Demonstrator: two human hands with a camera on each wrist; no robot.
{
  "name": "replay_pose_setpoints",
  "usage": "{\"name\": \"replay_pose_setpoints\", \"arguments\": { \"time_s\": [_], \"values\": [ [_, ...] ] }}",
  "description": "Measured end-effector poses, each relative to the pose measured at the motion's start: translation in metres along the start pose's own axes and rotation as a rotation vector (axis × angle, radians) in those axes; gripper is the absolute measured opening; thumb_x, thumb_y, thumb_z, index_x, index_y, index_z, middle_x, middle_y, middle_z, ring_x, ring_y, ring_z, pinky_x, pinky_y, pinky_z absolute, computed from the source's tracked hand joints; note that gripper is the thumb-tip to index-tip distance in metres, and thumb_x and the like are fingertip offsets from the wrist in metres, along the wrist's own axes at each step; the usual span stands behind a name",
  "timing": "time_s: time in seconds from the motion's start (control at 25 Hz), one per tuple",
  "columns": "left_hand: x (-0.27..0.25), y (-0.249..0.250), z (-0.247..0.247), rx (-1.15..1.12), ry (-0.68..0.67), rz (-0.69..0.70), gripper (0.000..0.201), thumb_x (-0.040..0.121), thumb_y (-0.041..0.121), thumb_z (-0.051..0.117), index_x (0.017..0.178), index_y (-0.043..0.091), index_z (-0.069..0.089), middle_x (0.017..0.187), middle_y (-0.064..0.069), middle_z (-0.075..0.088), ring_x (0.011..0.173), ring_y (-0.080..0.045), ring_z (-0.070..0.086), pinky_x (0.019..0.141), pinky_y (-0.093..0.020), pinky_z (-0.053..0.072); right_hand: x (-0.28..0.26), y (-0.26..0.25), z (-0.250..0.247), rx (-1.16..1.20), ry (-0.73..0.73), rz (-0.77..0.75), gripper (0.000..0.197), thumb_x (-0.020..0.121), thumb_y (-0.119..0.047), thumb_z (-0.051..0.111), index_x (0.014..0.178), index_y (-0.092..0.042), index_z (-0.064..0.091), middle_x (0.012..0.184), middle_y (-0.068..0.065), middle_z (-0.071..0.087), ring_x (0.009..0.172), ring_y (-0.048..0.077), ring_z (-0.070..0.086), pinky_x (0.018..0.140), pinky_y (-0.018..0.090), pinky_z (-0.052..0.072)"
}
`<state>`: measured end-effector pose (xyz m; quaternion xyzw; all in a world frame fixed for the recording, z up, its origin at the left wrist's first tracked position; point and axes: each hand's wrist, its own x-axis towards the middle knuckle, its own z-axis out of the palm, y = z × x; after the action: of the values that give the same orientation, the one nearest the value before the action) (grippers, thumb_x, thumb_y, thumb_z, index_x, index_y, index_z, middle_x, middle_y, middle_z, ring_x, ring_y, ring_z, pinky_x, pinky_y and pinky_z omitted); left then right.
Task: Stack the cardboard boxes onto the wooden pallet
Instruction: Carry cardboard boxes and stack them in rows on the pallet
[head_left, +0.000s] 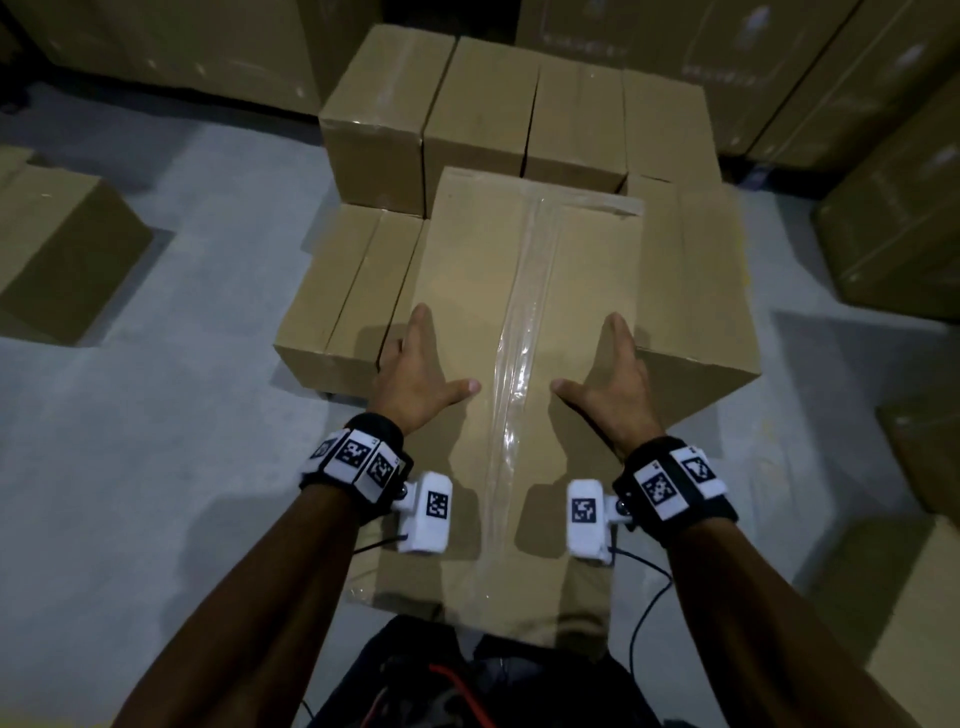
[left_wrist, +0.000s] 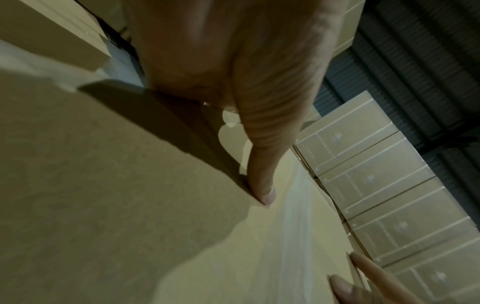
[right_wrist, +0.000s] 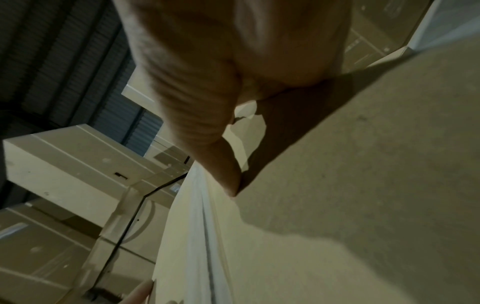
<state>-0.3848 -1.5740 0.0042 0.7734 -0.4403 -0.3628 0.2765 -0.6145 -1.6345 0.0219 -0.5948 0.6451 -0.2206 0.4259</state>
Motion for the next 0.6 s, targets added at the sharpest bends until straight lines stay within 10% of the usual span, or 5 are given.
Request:
{"name": "replay_pose_setpoints", "arguments": {
  "time_s": [0.6],
  "values": [
    [0.208, 0.039, 0.025, 0.425, -0.17, -0.04, 0.115, 0.073, 0.071, 0.07, 0.155, 0.036, -0.003, 0.146, -0.022, 0.041, 0.124, -0.043, 0.051, 0.097, -0.05, 0.045, 0.203, -0.003, 0.011, -0.058, -0.013, 0.164, 0.11, 0.078, -0.029, 0.084, 0.155, -0.048, 0.008, 0.157, 0.01, 0.026, 0.14, 0.038, 0.034, 0.113, 0.052, 0.035]
  ]
}}
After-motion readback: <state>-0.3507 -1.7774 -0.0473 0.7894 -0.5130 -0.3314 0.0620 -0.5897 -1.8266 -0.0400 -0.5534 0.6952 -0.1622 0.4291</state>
